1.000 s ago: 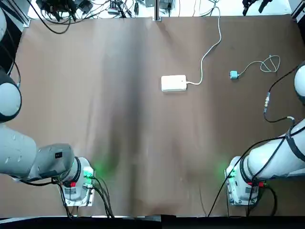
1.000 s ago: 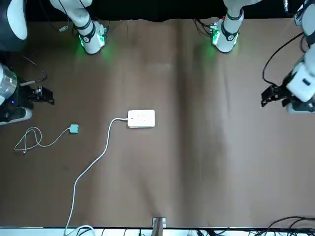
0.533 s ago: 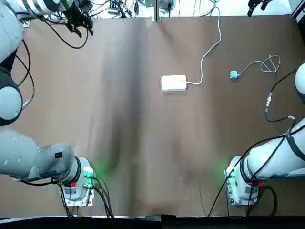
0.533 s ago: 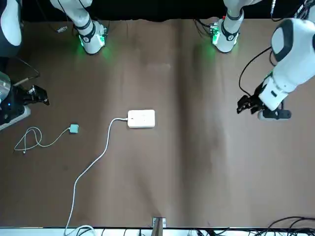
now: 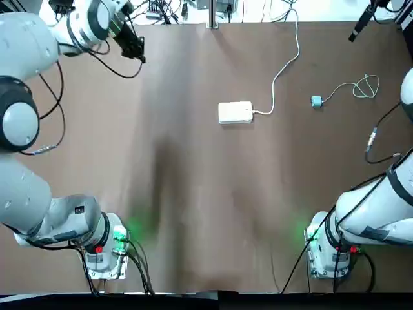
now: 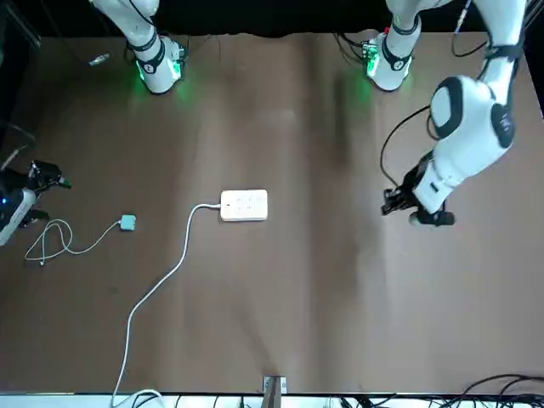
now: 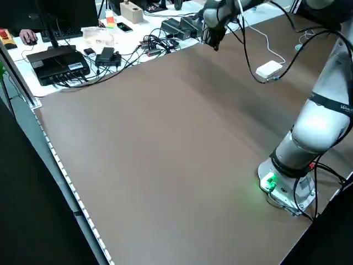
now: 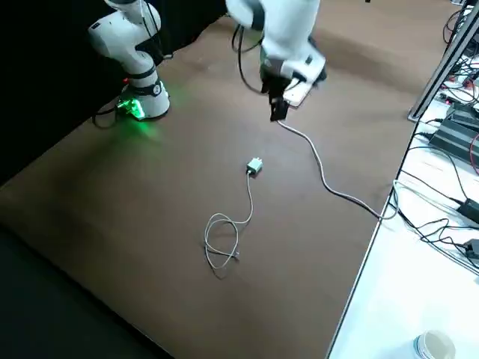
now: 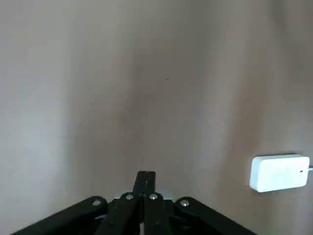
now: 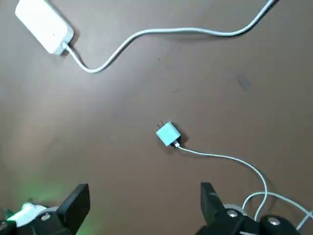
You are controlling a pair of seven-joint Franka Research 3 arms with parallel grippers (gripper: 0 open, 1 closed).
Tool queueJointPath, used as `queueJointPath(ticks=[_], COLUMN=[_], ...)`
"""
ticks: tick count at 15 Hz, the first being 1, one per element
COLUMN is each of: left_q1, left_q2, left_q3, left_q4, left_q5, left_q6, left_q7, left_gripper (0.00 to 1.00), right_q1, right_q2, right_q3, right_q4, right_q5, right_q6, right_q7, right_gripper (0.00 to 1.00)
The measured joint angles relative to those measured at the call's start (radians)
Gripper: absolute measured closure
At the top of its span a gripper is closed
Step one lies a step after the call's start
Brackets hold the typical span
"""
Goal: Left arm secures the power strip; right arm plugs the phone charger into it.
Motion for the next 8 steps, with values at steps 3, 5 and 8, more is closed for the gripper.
queueJointPath(ticks=[3,5,8], left_q1=[0.000,0.000,0.002], left_q2=[0.062,0.097,0.168], left_q3=[-0.048,-0.071,-0.118], left_q4=[-0.006,-0.006,-0.010], left_q5=[-0.050,-0.168,-0.303], left_q6=[0.082,0.116,0.202], left_q7=[0.044,0.114,0.228], left_gripper=[0.99,0.99,0.99], right_q1=[-0.024,-0.064,-0.140], right_q2=[0.049,0.101,0.193], right_q3=[0.000,0.000,-0.001], right_q4=[0.000,-0.001,-0.004], right_q5=[0.020,0.135,0.247], right_q6=[0.010,0.019,0.017], right_q7=[-0.136,-0.293,-0.508], right_gripper=[0.00,0.00,0.00])
